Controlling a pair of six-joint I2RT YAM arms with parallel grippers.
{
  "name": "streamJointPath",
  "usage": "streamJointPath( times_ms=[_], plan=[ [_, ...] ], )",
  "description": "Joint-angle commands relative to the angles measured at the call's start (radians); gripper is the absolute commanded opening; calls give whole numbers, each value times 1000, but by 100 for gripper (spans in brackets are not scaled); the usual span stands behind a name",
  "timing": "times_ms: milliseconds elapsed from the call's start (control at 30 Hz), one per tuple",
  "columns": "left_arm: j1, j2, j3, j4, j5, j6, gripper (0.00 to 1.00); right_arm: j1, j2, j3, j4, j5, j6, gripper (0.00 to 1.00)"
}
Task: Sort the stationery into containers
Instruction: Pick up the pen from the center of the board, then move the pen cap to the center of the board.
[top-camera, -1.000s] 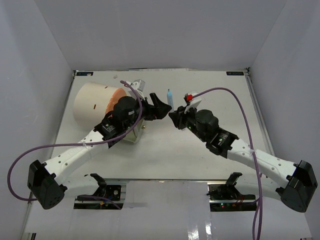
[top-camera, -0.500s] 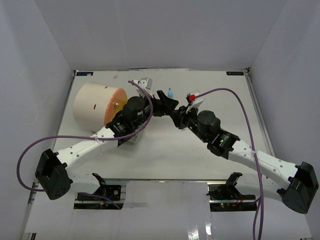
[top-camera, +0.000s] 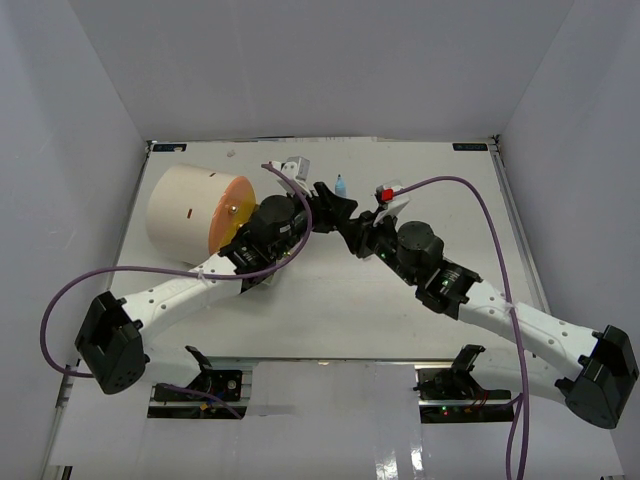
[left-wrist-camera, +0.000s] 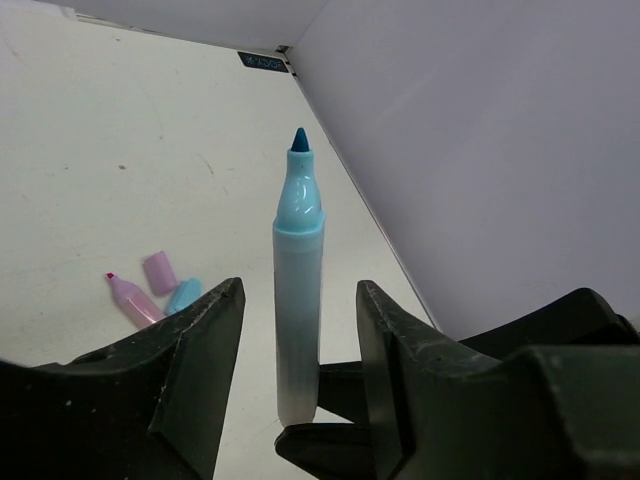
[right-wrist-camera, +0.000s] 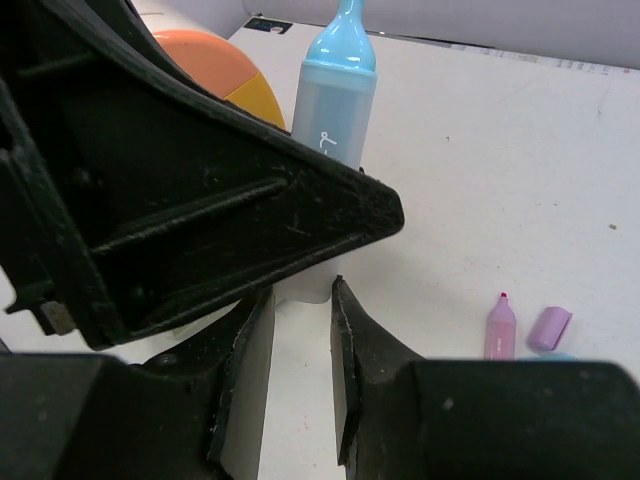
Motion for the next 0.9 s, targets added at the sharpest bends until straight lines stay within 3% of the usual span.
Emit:
streamJointPath(
  times_ms=[0,200,367,467,633,700,733,800,833,867],
  plan=[
    [-10,4,-16,21,16,-4,58,7,-33,-20,82,6,12,8],
    [-10,5,-27,21,28,-19,49,8,-38,-24,87,10,4,8],
    [-11,-7,-28,30,28,1,28,7,-38,-27,84,9,4,8],
    [-10,-24,-42,50,28,27,20,7,-43,-35,79,10,3,12],
    [-7,-48,-64,71,32,77,18,7,-40,-38,38,-4,6,41],
    [3,-62,-73,67,35,114,17,5,-36,-44,-2,10,20,48],
    [7,-68,-77,64,32,123,17,5,-38,-49,-14,19,24,58],
    [27,-82,-87,48,31,154,17,5,-33,-64,-59,33,40,64],
    [36,-94,-88,39,31,168,17,4,-33,-70,-74,47,46,73],
    [46,-101,-88,16,37,194,16,2,-30,-83,-100,52,62,74]
  ],
)
